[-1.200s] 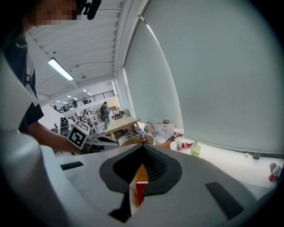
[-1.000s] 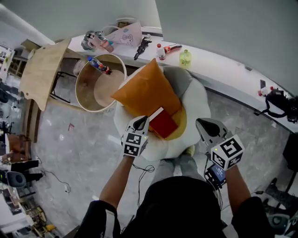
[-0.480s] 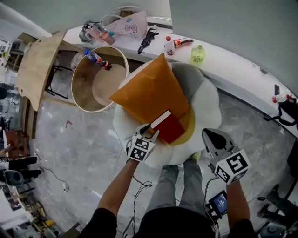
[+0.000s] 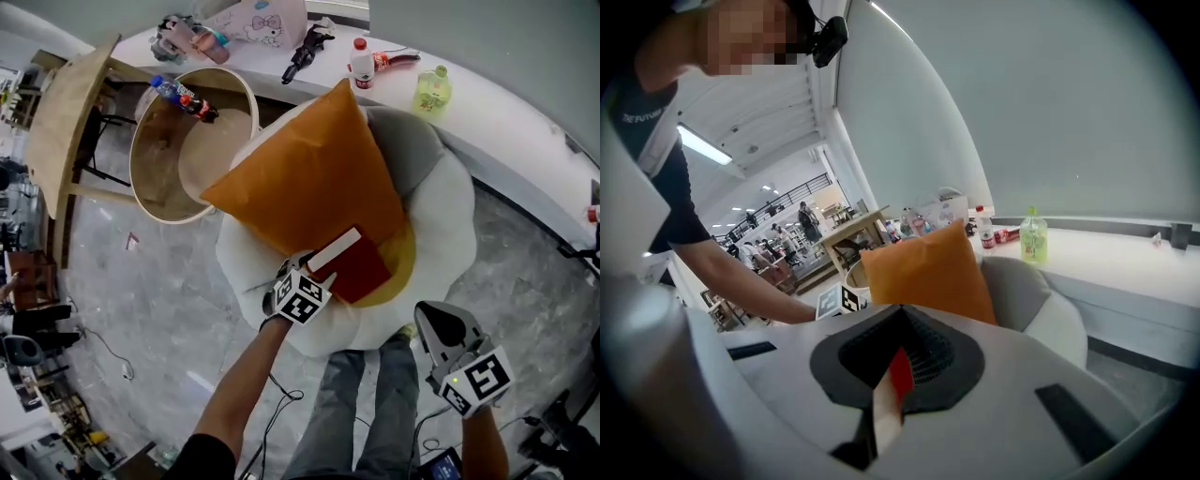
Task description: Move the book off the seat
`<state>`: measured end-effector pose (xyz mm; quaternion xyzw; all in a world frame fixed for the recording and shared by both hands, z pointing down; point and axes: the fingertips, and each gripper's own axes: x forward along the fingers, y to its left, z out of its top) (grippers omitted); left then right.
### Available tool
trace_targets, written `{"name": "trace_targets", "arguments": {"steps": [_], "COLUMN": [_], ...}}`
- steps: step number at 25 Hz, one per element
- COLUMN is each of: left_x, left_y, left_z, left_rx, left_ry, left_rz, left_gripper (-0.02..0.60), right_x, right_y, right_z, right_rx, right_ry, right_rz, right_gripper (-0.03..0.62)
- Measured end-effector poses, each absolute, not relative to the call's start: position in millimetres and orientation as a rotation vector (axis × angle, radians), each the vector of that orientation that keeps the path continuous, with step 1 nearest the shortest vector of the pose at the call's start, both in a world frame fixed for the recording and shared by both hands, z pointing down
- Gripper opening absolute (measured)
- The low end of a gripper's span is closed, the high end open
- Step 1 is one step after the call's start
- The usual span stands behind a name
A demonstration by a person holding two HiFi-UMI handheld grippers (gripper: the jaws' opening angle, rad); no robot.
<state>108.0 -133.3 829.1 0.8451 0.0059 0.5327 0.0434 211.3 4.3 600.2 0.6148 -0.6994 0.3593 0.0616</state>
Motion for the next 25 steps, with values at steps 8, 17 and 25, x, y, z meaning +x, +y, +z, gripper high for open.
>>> {"name": "trace_targets", "arguments": {"steps": [8, 17, 25], "left_x": [105, 120, 112], "left_y": [-138, -117, -107], "left_z": [900, 883, 924], "left_rx": [2.506, 2.383, 2.441], "left_ry": [0.076, 0.078, 0.072], "left_rz": [1.772, 1.58, 1.751], "left_gripper": [0.285, 0.299, 0.506], "right_x": [194, 203, 207], "right_y": [5, 15, 33], "right_z": [656, 659, 650], "right_rx": [1.776, 1.781, 1.764], "right_ry": [-2.11, -2.104, -2.093], "right_rz": [1.181, 1.212, 1.223], "right_gripper": [0.006, 0.006, 0.006]}}
